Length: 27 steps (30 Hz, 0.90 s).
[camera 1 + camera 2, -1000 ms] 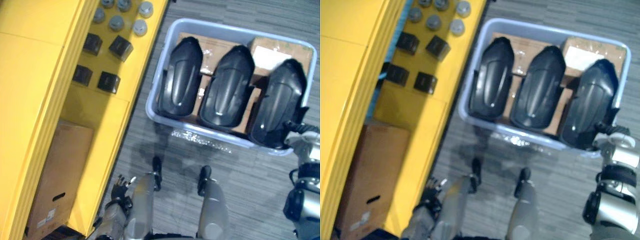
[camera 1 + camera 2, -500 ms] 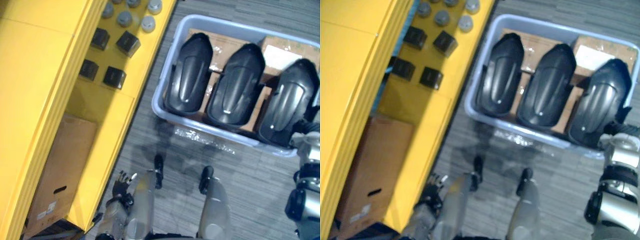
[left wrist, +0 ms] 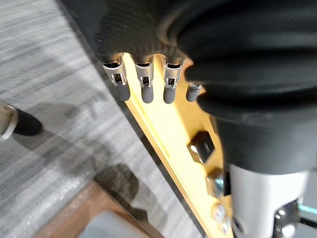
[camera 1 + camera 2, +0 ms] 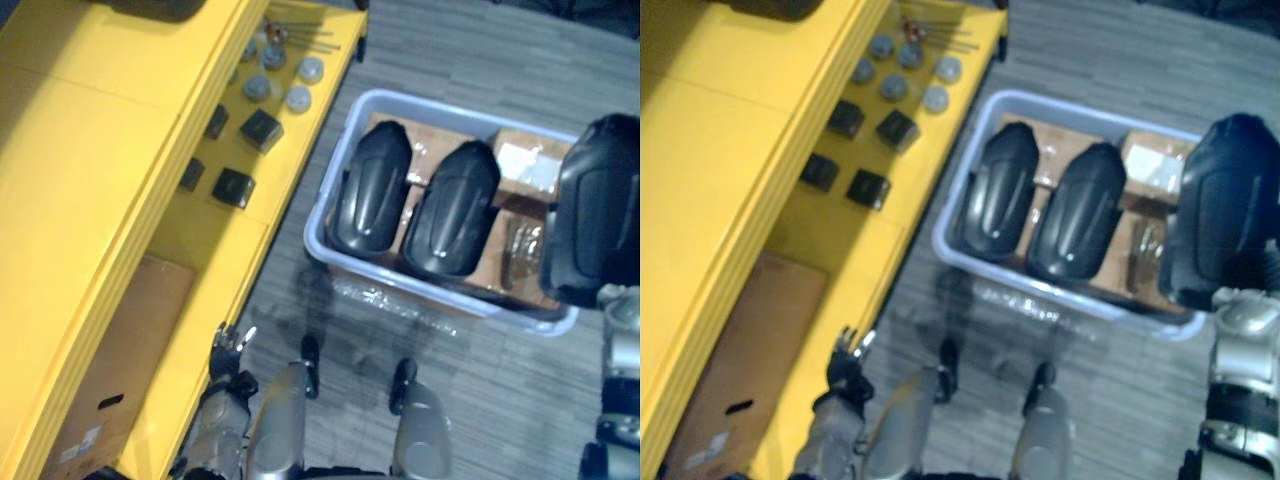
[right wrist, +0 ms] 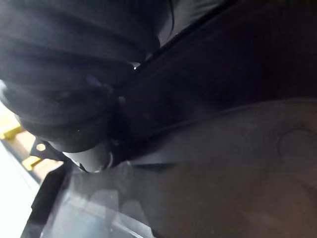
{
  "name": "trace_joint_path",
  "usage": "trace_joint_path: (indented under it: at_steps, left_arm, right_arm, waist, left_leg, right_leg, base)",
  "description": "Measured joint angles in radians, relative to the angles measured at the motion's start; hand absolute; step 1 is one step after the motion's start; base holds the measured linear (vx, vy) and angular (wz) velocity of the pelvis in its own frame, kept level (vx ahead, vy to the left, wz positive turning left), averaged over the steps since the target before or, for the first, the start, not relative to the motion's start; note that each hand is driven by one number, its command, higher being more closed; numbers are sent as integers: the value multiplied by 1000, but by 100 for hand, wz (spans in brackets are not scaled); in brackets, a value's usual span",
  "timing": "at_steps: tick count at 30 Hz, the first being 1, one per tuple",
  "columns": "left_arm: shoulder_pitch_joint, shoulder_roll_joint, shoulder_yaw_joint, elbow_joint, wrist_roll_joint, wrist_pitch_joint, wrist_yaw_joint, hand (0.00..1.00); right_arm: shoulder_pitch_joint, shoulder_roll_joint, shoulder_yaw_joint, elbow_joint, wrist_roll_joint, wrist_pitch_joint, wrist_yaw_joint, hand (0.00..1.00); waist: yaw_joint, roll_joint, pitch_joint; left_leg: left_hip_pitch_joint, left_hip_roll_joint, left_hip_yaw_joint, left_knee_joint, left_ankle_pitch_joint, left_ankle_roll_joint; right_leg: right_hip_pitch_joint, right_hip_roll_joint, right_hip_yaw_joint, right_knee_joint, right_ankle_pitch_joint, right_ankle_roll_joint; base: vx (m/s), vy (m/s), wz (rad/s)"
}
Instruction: Walk over and take plastic housings, then place them on the shelf
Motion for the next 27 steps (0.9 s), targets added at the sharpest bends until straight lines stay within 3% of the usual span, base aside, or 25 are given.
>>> trace_joint_path:
  at_steps: [4,6,9,12,14,17,23,27]
  left_arm:
    - [64,16,-3,-184,42,2,11,0]
    - [92,16,-9,-317,80,10,-6,0]
    - [93,27,-43,-499,82,60,-91,0]
    - [84,34,-95,-555,82,117,-202,0]
    - [47,40,-154,-557,81,160,-277,0]
    - [-11,74,-243,-558,75,193,-315,0]
    - [-186,70,-325,-524,62,215,-311,0]
    - [-302,68,-359,-395,84,209,-236,0]
  right_arm:
    - [82,52,-26,-75,-43,0,-51,100]
    - [107,86,-41,-125,-66,-1,-77,100]
    - [148,120,-49,-208,-128,-32,-123,100]
    - [179,153,-24,-313,-196,-98,-154,100]
    - [184,154,29,-351,-237,-168,-170,100]
    - [177,170,116,-351,-275,-253,-188,100]
    - [155,182,271,-350,-323,-353,-207,100]
    - [104,189,403,-340,-406,-431,-252,100]
  waist:
    - [-11,-23,-20]
    - [-32,-27,-42]
    - [-35,-30,-78]
    - [-39,-35,-127]
    - [-44,-42,-143]
    - [-43,-56,-178]
    - [-60,-51,-216]
    - [-66,-56,-243]
  left_leg:
    - [57,-11,-13,-53,8,-2]
    - [71,-18,-32,-66,8,-2]
    - [112,-20,-36,-93,8,-2]
    - [148,-19,-28,-123,8,-2]
    - [187,-18,-20,-142,8,-2]
    - [213,-16,10,-163,10,1]
    - [264,-22,44,-216,34,9]
    - [291,-29,67,-276,76,8]
  right_leg:
    - [79,9,-18,-94,26,6]
    - [112,12,-24,-126,36,3]
    - [160,20,-22,-168,62,-5]
    - [193,26,-17,-203,88,-9]
    - [222,29,-13,-219,103,-17]
    - [226,30,14,-235,116,-12]
    - [245,26,42,-264,150,-20]
    - [238,26,79,-288,159,-30]
  base:
    - [136,1,10]
    - [95,21,23]
    - [93,27,9]
    - [63,16,-7]
    - [23,20,-14]
    - [-6,25,-24]
    - [-60,25,-23]
    - [-93,4,-16]
